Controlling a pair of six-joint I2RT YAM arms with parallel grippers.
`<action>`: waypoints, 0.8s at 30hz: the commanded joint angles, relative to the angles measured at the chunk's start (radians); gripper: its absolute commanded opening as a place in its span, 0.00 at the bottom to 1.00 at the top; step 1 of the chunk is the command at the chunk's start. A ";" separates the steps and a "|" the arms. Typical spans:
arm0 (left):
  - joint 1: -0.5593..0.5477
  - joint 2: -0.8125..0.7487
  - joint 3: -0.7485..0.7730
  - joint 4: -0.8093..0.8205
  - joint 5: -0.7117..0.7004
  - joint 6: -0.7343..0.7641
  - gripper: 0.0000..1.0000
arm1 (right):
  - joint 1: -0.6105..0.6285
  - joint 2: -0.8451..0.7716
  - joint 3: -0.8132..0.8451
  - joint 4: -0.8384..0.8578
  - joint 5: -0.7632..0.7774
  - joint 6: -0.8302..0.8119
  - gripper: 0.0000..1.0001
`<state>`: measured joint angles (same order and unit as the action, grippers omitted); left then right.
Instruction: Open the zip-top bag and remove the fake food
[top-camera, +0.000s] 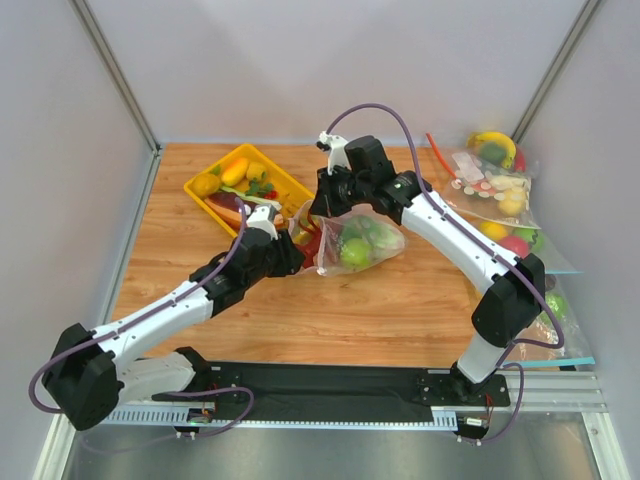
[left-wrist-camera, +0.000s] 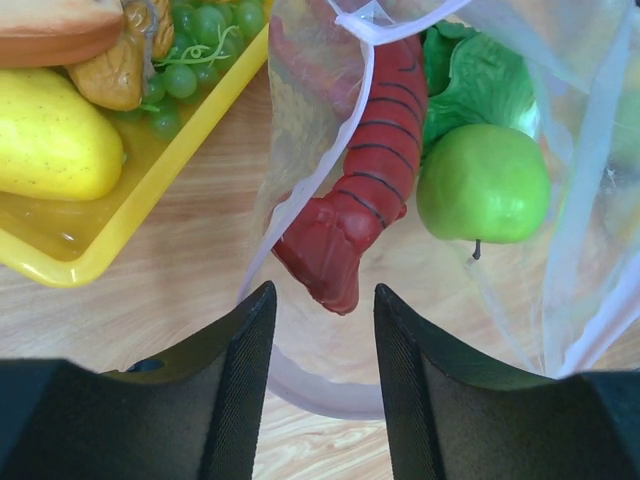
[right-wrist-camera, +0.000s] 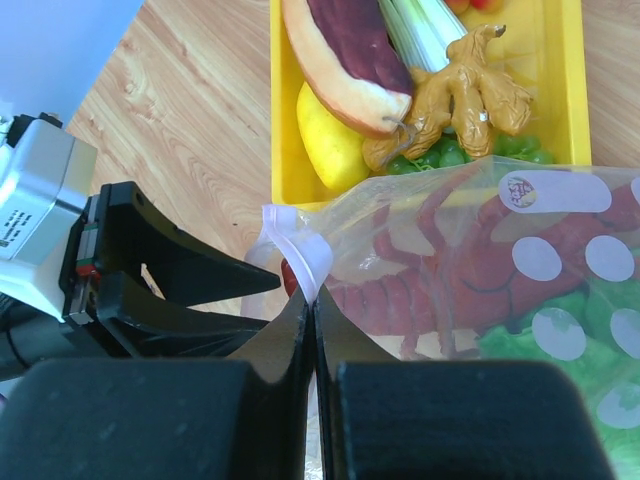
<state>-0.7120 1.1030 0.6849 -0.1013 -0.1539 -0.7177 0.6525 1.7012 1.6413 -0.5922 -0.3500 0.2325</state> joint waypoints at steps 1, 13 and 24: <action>-0.004 0.015 -0.010 0.067 -0.010 -0.017 0.53 | 0.013 0.003 0.054 0.043 -0.012 0.016 0.00; -0.003 0.136 -0.033 0.316 0.031 -0.028 0.57 | 0.035 -0.002 0.048 0.049 -0.096 0.033 0.00; -0.003 0.071 -0.045 0.391 0.016 0.001 0.00 | 0.044 0.002 0.014 0.002 -0.069 -0.004 0.00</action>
<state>-0.7071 1.2114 0.6312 0.2123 -0.1349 -0.7448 0.6800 1.7012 1.6444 -0.5945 -0.4023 0.2379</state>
